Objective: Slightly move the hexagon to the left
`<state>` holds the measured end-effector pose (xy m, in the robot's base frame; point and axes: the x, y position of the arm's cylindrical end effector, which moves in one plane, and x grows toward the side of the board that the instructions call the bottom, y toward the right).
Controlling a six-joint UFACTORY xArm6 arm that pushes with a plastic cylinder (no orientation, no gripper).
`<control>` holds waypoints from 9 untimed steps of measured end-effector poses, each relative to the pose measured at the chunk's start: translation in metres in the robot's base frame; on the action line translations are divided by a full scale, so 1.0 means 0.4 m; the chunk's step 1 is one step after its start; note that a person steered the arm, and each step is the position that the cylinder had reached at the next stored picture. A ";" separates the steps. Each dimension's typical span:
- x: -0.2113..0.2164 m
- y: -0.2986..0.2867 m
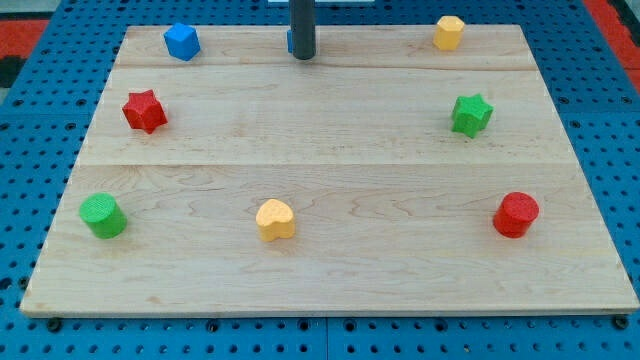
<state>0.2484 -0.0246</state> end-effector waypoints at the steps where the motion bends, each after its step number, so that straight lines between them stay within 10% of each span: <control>1: 0.000 0.000; 3: 0.170 0.345; 5: -0.033 0.697; 9: -0.142 0.540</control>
<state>0.1916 0.1916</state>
